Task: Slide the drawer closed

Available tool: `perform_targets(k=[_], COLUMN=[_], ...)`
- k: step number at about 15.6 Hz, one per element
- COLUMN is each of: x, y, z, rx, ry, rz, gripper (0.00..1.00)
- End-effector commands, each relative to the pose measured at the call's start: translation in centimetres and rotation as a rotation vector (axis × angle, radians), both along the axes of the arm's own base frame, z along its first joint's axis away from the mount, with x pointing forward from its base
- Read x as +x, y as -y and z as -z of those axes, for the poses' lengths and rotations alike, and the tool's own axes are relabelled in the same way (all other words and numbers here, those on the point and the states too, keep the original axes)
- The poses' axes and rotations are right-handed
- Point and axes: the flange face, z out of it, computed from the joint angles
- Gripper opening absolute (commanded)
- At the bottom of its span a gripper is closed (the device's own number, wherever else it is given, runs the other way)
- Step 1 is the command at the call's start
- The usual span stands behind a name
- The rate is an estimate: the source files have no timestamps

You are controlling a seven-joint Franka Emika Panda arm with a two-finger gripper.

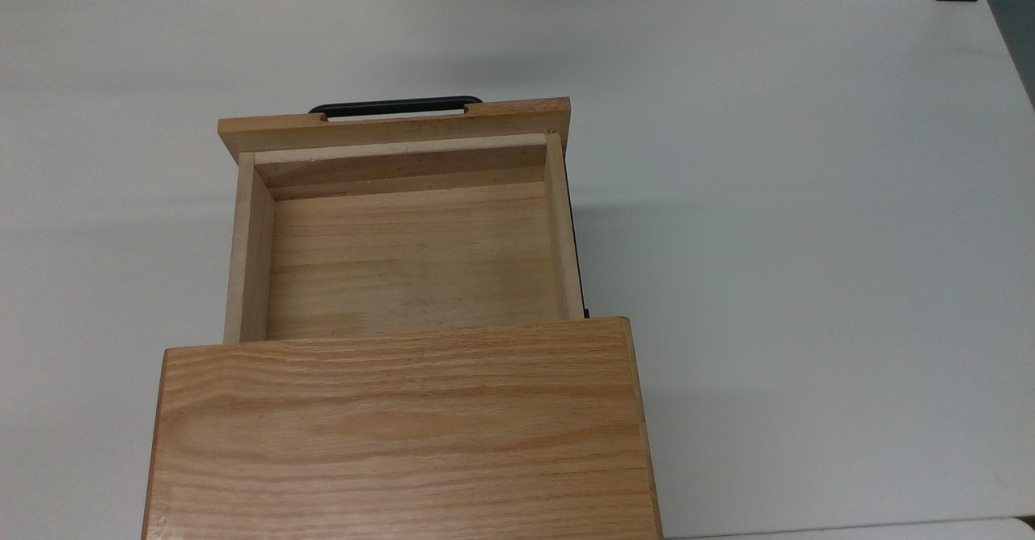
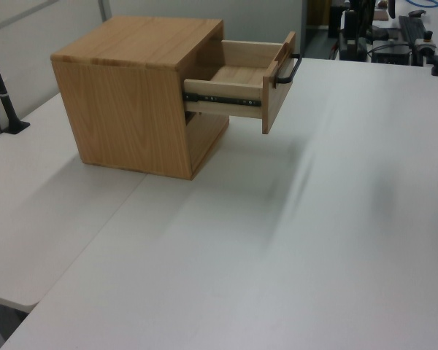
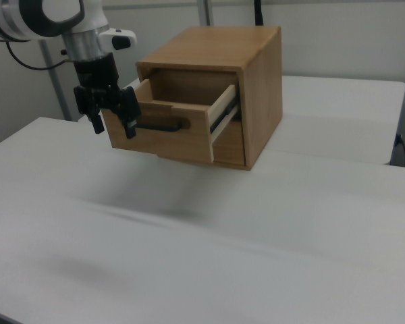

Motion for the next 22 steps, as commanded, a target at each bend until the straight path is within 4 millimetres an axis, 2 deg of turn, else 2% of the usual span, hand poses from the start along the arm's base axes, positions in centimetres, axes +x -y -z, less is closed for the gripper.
perform_targets(k=[1, 13, 15, 17, 20, 22], x=[0.02, -0.07, -0.08, -0.08, -0.05, 0.19], y=[-0.29, 0.48, 0.56, 0.59, 0.65, 0.55], z=[-0.17, -0.29, -0.29, -0.28, -0.12, 0.29], rx=[-0.013, 0.002, 0.002, 0.006, 0.025, 0.052], ry=[-0.024, -0.024, -0.024, -0.024, -0.028, -0.035], rz=[0.003, 0.007, 0.006, 0.008, -0.009, -0.034], gripper=[1.00, 1.00, 0.88, 0.61, 0.34, 0.29])
